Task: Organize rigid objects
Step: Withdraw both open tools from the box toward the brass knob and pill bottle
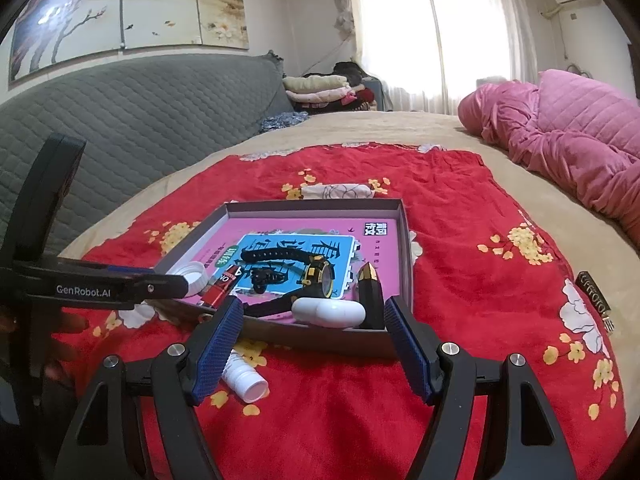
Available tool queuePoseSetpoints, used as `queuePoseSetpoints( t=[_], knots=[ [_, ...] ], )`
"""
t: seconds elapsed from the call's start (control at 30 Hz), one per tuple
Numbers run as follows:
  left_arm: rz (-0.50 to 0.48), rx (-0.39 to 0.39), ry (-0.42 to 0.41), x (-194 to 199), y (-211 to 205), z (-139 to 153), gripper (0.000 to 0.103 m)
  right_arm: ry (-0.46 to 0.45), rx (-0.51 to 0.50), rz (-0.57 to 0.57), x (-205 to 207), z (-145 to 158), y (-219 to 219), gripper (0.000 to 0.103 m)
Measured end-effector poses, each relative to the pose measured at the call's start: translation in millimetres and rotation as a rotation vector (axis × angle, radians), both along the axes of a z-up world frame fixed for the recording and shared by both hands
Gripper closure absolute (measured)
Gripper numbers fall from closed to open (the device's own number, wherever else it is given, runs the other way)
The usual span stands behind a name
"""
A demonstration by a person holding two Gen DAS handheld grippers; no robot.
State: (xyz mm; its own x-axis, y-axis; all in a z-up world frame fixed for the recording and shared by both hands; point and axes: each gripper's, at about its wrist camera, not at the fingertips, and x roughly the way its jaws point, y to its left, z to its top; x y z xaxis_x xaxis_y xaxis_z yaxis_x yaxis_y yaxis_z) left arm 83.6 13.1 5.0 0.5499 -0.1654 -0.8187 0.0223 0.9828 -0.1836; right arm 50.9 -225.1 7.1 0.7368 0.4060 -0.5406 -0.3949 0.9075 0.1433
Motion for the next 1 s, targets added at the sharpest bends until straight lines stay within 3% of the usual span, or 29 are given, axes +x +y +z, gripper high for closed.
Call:
queuePoseSetpoints(
  t=[0.53, 1.0],
  knots=[
    [-0.022, -0.011, 0.026, -13, -1, -7, 0.043, 0.063, -0.028, 0.111, -9, -6, 19, 0.028],
    [-0.026, 0.011, 0.064, -20, -1, -17, 0.043, 0.128, -0.115, 0.206, -17, -24, 45, 0.028]
  ],
)
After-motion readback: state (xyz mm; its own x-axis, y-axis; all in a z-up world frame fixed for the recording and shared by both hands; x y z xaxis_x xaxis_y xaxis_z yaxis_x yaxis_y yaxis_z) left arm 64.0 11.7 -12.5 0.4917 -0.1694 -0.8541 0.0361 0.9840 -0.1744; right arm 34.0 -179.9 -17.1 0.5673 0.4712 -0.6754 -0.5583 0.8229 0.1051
